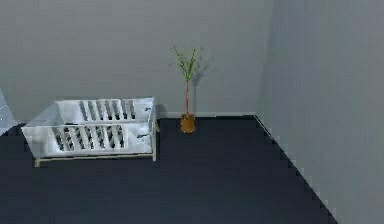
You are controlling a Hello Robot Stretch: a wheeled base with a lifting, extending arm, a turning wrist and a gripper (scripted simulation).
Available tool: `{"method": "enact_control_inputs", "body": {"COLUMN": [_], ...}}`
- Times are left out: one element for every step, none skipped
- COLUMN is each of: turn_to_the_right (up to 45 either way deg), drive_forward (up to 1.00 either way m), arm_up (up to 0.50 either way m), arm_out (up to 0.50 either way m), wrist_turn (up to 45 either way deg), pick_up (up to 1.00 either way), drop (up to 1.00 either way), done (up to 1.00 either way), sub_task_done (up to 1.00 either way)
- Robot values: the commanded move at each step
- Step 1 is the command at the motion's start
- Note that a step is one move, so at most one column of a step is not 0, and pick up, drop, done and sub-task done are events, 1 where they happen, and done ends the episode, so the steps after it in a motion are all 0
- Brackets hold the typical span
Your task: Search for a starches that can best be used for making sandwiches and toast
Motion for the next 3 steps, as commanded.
{"method": "enact_control_inputs", "body": {"turn_to_the_right": [45.0, 45.0, 0.0], "drive_forward": [0.00, 0.00, 1.00], "arm_up": [0.00, 0.00, 0.00], "arm_out": [0.00, 0.00, 0.00], "wrist_turn": [0.0, 0.0, 0.0], "pick_up": [0.00, 0.00, 0.00], "drop": [0.00, 0.00, 0.00], "done": [0.00, 0.00, 0.00], "sub_task_done": [0.00, 0.00, 0.00]}}
